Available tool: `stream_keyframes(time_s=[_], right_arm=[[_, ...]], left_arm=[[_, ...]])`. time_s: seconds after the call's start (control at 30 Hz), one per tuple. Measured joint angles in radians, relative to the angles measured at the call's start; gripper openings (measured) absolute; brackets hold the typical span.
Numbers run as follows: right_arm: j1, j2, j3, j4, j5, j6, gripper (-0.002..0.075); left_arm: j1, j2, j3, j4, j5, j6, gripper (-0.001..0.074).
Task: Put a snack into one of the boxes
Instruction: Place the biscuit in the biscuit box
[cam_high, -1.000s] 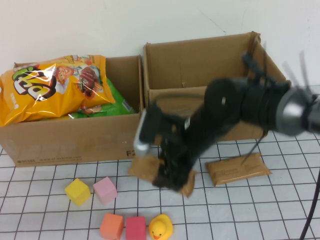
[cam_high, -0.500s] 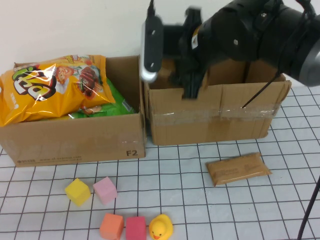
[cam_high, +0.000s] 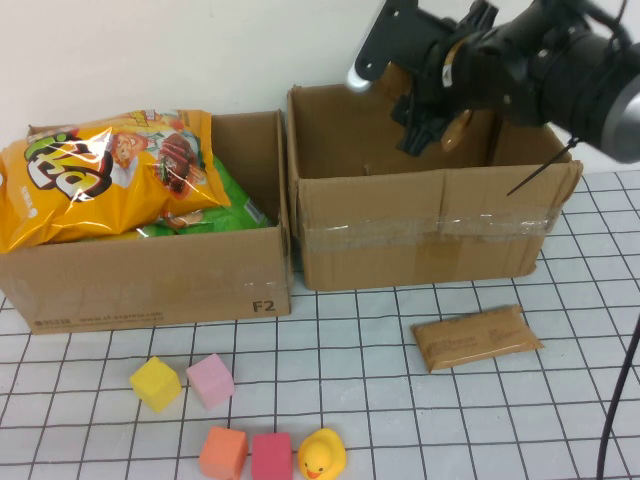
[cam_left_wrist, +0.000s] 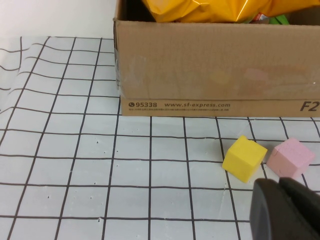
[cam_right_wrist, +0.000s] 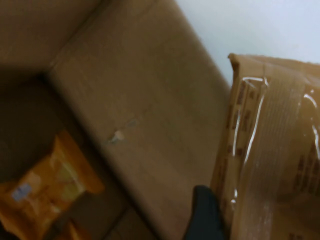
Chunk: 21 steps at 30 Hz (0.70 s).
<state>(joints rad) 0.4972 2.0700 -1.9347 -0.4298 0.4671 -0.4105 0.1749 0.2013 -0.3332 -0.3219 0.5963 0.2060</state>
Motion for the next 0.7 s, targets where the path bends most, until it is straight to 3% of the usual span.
stream_keyframes(time_s=[0.17,0.33,0.43,0.6,0.7], right_arm=[[0.0,0.027,0.0,0.043,-0.054,0.067,0.0487],[0.0,0.033,0.0,0.052,-0.037,0.131,0.0596],[0.0,0.015,0.0,0.071,0.023,0.146,0.0599],[0.0,-0.05,0.0,0.108,0.12,0.16,0.0512],[0.0,-0.109,0.0,0.118,0.175,0.152,0.0356]], left_arm=[[0.0,0.0,0.0,0.0,0.0,0.0,-0.0001],[0.0,0.0,0.0,0.0,0.0,0.0,-0.0001],[0.0,0.0,0.0,0.0,0.0,0.0,-0.0001],[0.0,0.0,0.0,-0.005,0.0,0.0,-0.0001],[0.0,0.0,0.0,-0.014,0.007,0.0,-0.0001]])
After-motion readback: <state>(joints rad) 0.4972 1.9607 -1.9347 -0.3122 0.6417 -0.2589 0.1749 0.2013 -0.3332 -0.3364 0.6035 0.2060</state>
